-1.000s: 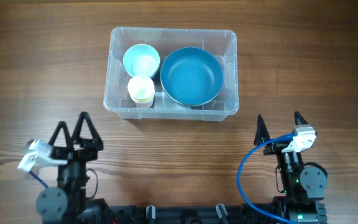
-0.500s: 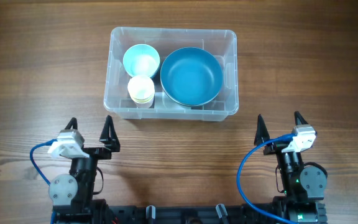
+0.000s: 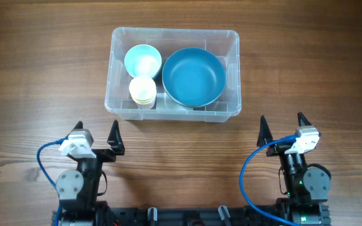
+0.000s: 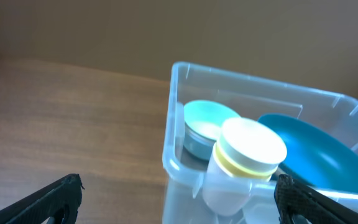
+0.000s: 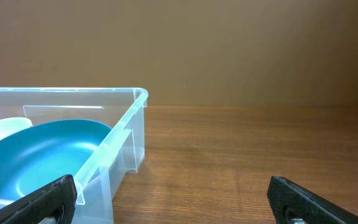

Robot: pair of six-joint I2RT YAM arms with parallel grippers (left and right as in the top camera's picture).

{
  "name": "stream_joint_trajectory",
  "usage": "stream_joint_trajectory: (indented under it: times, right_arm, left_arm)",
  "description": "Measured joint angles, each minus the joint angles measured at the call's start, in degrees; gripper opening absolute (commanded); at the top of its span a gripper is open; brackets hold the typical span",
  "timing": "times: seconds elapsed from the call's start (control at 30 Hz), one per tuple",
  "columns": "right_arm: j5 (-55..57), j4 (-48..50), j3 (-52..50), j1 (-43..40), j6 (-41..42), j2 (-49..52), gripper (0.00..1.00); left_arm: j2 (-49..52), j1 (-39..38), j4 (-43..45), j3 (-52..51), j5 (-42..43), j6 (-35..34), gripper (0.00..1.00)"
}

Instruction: Pack container

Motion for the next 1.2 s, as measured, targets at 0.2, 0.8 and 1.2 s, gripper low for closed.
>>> stream_joint_trajectory:
  times: [0.2,0.8,1.2]
  right_arm:
    - [0.0,0.0,0.0,0.0,0.0,0.0,1.0]
    - [0.0,-0.02,0.0,0.0,0.0,0.0,1.0]
    - [0.02,0.0,0.0,0.0,0.0,0.0,1.0]
  left_arm:
    - [0.0,-2.49,-0.04,-0.92,-0.42,0.0,1.0]
    - [0.0,-3.32,-0.37,-0.92,-0.44,0.0,1.0]
    - [0.0,-3.32,-0.42,-0.92,-0.44,0.0,1.0]
